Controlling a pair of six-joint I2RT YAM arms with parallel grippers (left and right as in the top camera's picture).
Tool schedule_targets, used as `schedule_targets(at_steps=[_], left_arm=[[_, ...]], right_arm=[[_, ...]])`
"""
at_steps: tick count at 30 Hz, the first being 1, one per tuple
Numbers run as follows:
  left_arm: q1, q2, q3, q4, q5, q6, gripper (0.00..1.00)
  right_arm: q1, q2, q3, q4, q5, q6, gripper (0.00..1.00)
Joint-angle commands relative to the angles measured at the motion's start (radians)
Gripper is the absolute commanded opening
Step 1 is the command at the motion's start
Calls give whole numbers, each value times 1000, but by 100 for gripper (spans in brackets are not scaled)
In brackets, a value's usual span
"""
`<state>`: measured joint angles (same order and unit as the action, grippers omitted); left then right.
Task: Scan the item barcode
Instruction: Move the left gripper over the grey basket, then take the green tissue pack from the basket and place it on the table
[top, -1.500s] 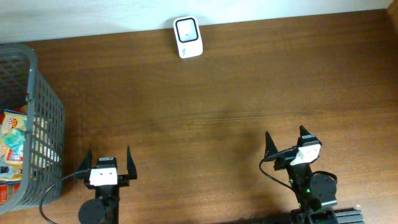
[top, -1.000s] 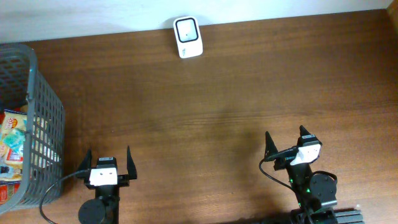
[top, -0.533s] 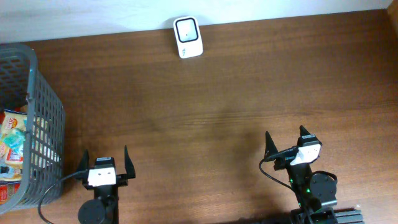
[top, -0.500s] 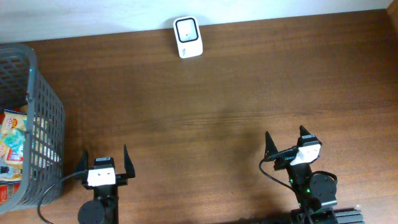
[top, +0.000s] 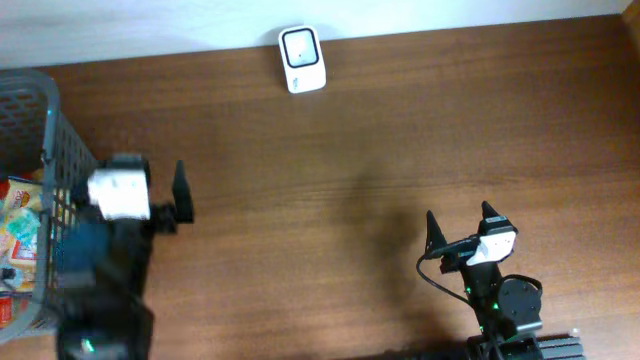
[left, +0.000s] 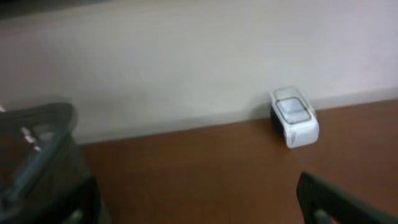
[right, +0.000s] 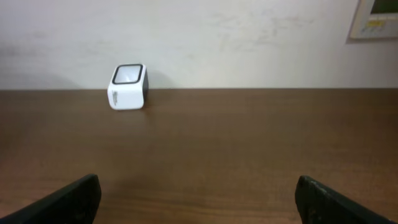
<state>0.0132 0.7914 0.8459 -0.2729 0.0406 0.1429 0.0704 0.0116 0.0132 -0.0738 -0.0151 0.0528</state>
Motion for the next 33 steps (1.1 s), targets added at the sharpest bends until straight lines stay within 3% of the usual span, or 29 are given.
schedule_targets(at_steps=[1, 4, 5, 7, 9, 10, 11, 13, 16, 19, 23, 29, 32, 33], left_arm=[[-4, 267, 376, -227, 47, 13, 99], [-4, 642, 962, -746, 75, 13, 99], [-4, 741, 1118, -845, 107, 12, 99], [-4, 816, 1212, -857, 105, 12, 99], [3, 830, 1212, -807, 49, 37, 99], [36, 827, 1212, -805, -56, -77, 99], [114, 825, 1212, -828, -216, -279, 99], [292, 824, 1212, -896, -292, -477, 99], [513, 825, 1204, -953, -291, -550, 99], [671, 827, 1007, -882, -243, -564, 99], [708, 852, 706, -651, -162, -365, 99], [708, 1101, 689, -632, -130, -293, 98], [708, 1110, 689, -628, -130, -294, 84], [708, 1110, 689, -629, -130, -294, 43]], right_arm=[[-6, -8, -8, -1, 13, 4, 98], [-6, -8, -8, -1, 13, 4, 98], [-6, -8, -8, -1, 13, 4, 98], [-6, -8, -8, -1, 13, 4, 99], [-6, -8, -8, -1, 13, 4, 98], [-6, -8, -8, -1, 13, 4, 99], [-6, -8, -8, -2, 13, 4, 99], [-6, -8, -8, -1, 13, 4, 99], [-6, -8, -8, -1, 13, 4, 98], [-6, -8, -8, -2, 13, 4, 98], [-6, -8, -8, -1, 13, 4, 98], [-6, -8, -8, -1, 13, 4, 98], [-6, -8, -8, -1, 13, 4, 98], [-6, -8, -8, -1, 13, 4, 99]])
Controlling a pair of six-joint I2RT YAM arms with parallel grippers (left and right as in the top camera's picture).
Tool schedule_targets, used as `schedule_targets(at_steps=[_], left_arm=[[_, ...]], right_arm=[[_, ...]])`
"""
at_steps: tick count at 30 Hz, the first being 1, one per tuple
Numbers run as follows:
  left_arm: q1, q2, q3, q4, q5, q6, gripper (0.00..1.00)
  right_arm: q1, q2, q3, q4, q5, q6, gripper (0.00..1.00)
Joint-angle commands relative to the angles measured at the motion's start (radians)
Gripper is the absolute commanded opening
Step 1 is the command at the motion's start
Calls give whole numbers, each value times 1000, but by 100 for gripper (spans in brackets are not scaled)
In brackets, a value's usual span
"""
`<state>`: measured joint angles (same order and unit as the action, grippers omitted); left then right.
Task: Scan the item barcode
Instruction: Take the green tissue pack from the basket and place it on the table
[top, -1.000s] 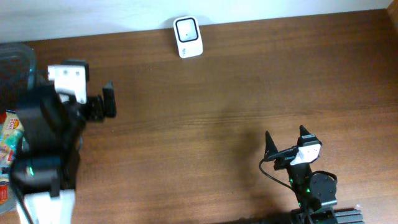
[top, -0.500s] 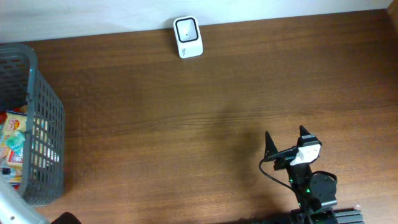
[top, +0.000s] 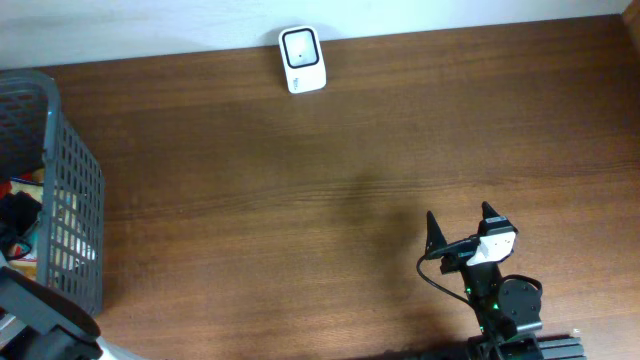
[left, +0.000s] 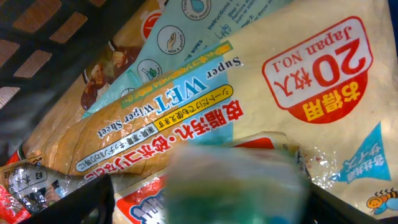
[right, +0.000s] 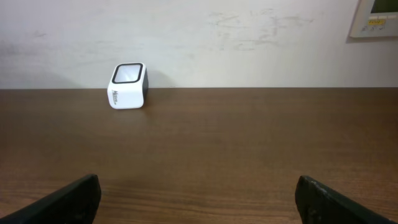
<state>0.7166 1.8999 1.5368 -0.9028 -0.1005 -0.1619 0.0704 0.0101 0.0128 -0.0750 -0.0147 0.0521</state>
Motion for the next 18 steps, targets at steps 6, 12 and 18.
schedule_targets(at_steps=[6, 12, 18], left_arm=[[-15, -8, 134, -88, 45, 10, 14], [-151, -198, 628, -273, 196, 10, 16], [-692, -267, 509, -431, 203, 10, 16]], right_arm=[[-6, -7, -7, 0, 12, 5, 98], [-6, -7, -7, 0, 12, 5, 98], [-6, -7, -7, 0, 12, 5, 98]])
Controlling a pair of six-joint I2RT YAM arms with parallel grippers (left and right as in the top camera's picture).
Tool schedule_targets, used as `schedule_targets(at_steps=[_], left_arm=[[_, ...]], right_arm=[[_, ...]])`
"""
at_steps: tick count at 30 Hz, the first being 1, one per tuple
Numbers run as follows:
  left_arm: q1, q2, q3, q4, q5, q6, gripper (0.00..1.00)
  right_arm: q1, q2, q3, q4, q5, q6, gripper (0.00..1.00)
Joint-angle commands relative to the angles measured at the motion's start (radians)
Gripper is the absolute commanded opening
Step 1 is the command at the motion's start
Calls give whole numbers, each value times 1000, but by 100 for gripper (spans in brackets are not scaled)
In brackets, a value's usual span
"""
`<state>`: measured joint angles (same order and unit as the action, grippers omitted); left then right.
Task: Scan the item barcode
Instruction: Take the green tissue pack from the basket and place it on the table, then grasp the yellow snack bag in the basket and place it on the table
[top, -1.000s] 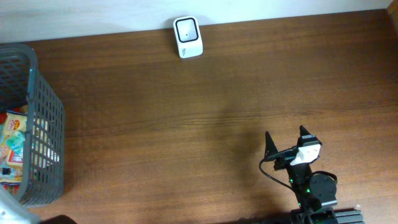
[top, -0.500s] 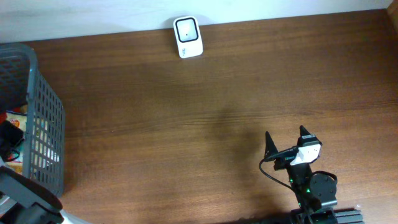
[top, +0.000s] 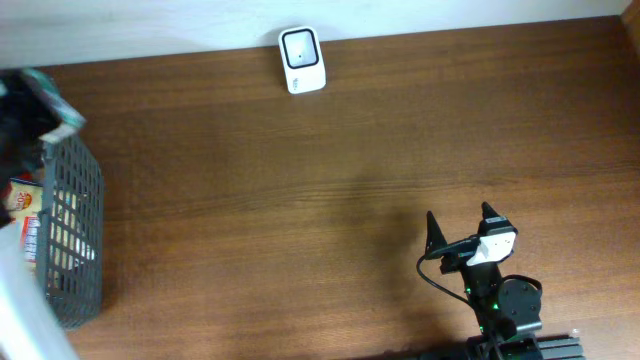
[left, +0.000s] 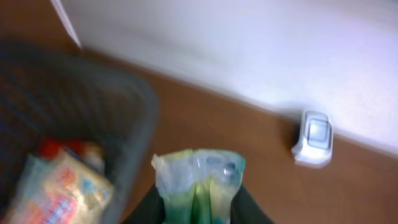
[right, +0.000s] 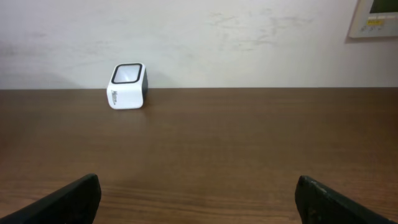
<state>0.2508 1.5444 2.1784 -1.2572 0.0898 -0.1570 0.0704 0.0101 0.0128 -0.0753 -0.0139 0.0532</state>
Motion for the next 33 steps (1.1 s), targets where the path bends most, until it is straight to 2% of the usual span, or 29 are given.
schedule_targets(at_steps=[1, 3, 5, 9, 10, 11, 13, 14, 17, 21, 23, 25, 28, 30, 33], left_arm=[[-273, 114, -192, -69, 12, 5, 16], [-360, 172, -330, -10, 18, -29, 16], [-470, 273, -486, 140, 74, -92, 15], [-590, 428, -544, 240, 79, -135, 17], [-620, 460, -544, 270, 79, -138, 22], [-636, 470, -544, 289, 77, -138, 37], [-647, 468, -530, 309, 59, -138, 82], [-642, 467, -493, 294, 47, -138, 99], [-588, 415, -329, 182, -46, -121, 99], [-483, 272, -2, 32, -294, -83, 99], [-354, 163, 74, 18, -451, -85, 99], [-214, 93, 74, 45, -542, -156, 99], [73, 76, 64, 45, -547, -217, 99], [267, 122, 2, 67, -487, -232, 99], [411, 193, -126, 57, -375, -211, 99]], right_arm=[[-6, -7, -7, 0, 11, 4, 98], [-6, -7, -7, 0, 11, 4, 98], [-6, -7, -7, 0, 11, 4, 98], [-6, -7, -7, 0, 11, 4, 98], [-6, -7, -7, 0, 11, 4, 98], [-6, -7, -7, 0, 11, 4, 98], [-6, -7, -7, 0, 11, 4, 98], [-6, -7, -7, 0, 11, 4, 98], [-6, -7, -7, 0, 11, 4, 98], [-6, -7, -7, 0, 11, 4, 99], [-6, -7, -7, 0, 11, 4, 98], [-6, -7, -7, 0, 11, 4, 98], [-6, -7, -7, 0, 11, 4, 98], [-6, -7, -7, 0, 11, 4, 99], [-6, -7, -7, 0, 11, 4, 99]])
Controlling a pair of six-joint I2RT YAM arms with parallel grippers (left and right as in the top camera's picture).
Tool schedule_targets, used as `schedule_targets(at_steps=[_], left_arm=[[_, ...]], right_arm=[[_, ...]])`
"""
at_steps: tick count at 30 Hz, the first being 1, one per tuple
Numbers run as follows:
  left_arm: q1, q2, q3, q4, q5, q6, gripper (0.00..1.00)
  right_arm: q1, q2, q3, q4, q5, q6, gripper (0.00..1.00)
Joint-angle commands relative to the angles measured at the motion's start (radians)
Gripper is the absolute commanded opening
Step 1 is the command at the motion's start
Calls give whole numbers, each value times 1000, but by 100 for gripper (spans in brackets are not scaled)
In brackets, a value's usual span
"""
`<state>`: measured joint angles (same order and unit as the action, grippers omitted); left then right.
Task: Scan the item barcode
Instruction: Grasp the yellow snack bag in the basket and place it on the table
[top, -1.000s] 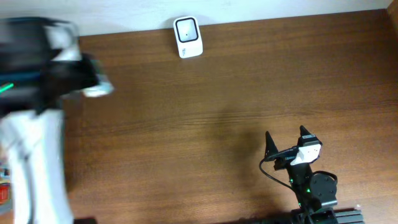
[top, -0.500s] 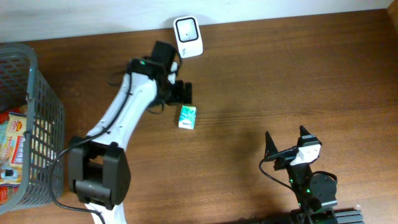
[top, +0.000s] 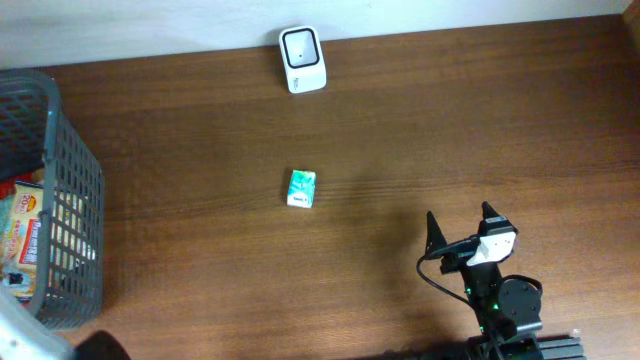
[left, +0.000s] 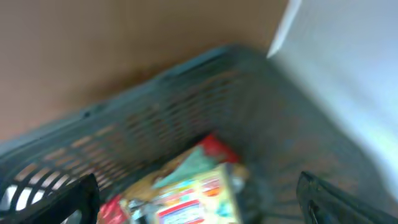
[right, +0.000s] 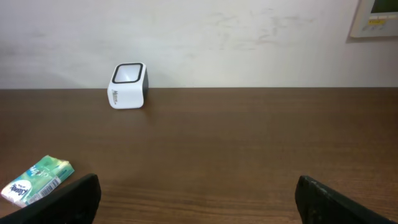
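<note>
A small green-and-white packet (top: 301, 187) lies flat on the brown table, in front of the white scanner (top: 302, 60) at the far edge. The right wrist view shows the packet (right: 34, 180) at lower left and the scanner (right: 129, 86) by the wall. My left gripper (left: 199, 205) is open over the grey basket (left: 186, 106), with nothing between its fingers; the view is blurred. Near the front right, my right gripper (top: 460, 235) rests open and empty, well right of the packet.
The grey mesh basket (top: 70, 200) stands at the table's left edge and holds several colourful packets (top: 25, 240). A pale wall runs along the far edge of the table behind the scanner.
The green packet has left my left gripper and now lies mid-table in front of the scanner. The left gripper, then shut on it above the basket, is now open over the basket.
My left gripper stood open on the table beside the basket. Then it was down in the basket over the packets, a green one between its fingers. Then it held that packet up above the basket. Now the packet lies on the table. The right arm stayed still.
</note>
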<state>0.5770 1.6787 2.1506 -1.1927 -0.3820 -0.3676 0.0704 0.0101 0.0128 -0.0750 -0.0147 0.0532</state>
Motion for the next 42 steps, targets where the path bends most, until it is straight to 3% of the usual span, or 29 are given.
schedule_targets(at_steps=[1, 4, 8, 12, 15, 26, 27, 31, 32, 36, 42], left_arm=[[119, 90, -145, 3, 149, 55, 99], [171, 182, -259, 39, 303, 229, 99], [172, 292, -303, 63, 316, 387, 100], [172, 381, -303, 74, 323, 531, 90], [172, 407, -303, 84, 454, 659, 90], [172, 498, -342, 108, 454, 658, 85], [172, 512, -350, 107, 454, 658, 73], [172, 514, -351, 99, 453, 657, 9], [172, 514, -350, 99, 453, 657, 0], [172, 497, -292, 49, 454, 588, 0], [169, 288, 16, -16, 535, 344, 0]], right_arm=[[-6, -7, -7, 0, 12, 4, 98], [-6, -7, -7, 0, 12, 4, 99], [-6, -7, -7, 0, 12, 4, 98], [-6, -7, -7, 0, 12, 4, 98], [-6, -7, -7, 0, 12, 4, 98], [-6, -7, -7, 0, 12, 4, 98], [-6, -7, -7, 0, 12, 4, 98], [-6, -7, -7, 0, 12, 4, 98], [-6, -7, -7, 0, 12, 4, 98], [-6, -7, -7, 0, 12, 4, 98], [-6, -7, -7, 0, 12, 4, 98]])
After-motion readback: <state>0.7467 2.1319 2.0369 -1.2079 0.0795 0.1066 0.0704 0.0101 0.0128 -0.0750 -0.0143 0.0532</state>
